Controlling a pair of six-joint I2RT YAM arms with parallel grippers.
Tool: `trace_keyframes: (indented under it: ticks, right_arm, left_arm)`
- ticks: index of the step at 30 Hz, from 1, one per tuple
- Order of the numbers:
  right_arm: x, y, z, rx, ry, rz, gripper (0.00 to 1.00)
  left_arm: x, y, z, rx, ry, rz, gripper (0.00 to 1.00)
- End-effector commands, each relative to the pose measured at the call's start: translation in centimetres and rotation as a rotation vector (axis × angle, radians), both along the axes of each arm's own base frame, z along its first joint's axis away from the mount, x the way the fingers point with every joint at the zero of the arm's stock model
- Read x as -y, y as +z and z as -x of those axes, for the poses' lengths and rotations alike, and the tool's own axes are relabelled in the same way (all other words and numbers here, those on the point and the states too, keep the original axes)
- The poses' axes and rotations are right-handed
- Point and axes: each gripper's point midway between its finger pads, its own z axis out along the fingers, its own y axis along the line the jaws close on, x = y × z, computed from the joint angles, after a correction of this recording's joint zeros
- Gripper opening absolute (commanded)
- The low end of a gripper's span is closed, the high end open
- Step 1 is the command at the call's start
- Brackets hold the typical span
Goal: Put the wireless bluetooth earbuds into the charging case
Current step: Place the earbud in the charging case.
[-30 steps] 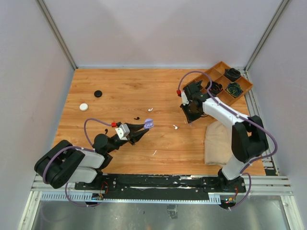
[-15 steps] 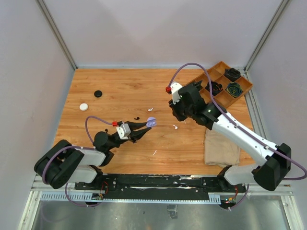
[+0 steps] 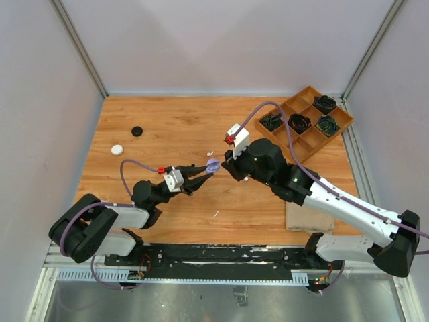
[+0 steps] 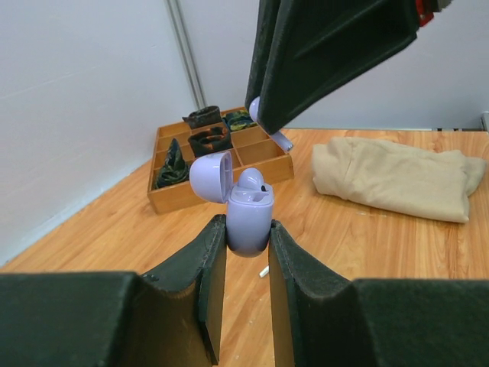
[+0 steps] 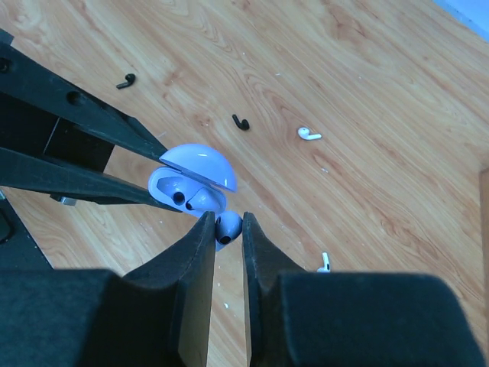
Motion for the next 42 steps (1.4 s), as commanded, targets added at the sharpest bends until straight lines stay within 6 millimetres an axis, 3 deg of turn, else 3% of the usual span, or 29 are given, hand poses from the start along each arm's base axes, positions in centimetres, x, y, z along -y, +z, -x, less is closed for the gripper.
trace_keyframes:
  ticks: [1, 14, 25, 42]
  right_arm:
    - [-1.4, 2.4, 0.3, 0.084, -0.003, -0.143, 0.14]
    - [-3.7, 3.6, 1.4, 0.231, 0.076, -0.266, 0.12]
    - [-4.5, 2.8, 1.0, 0.33, 0.062, -0.215, 0.12]
    - [-4.7, 0.9, 0.9, 0.35, 0.067, -0.122, 0.12]
  left_arm:
    - [-1.0, 6.3, 0.9, 0.239, 0.019, 0.145, 0.0]
    - [-1.3, 7.0, 1.3, 0.194, 0.009, 0.193, 0.0]
    - [-1.5, 7.2, 1.5, 0.144, -0.003, 0.23, 0.0]
    - [-1.8, 7.4, 1.5, 0.108, 0.0, 0.259, 0.0]
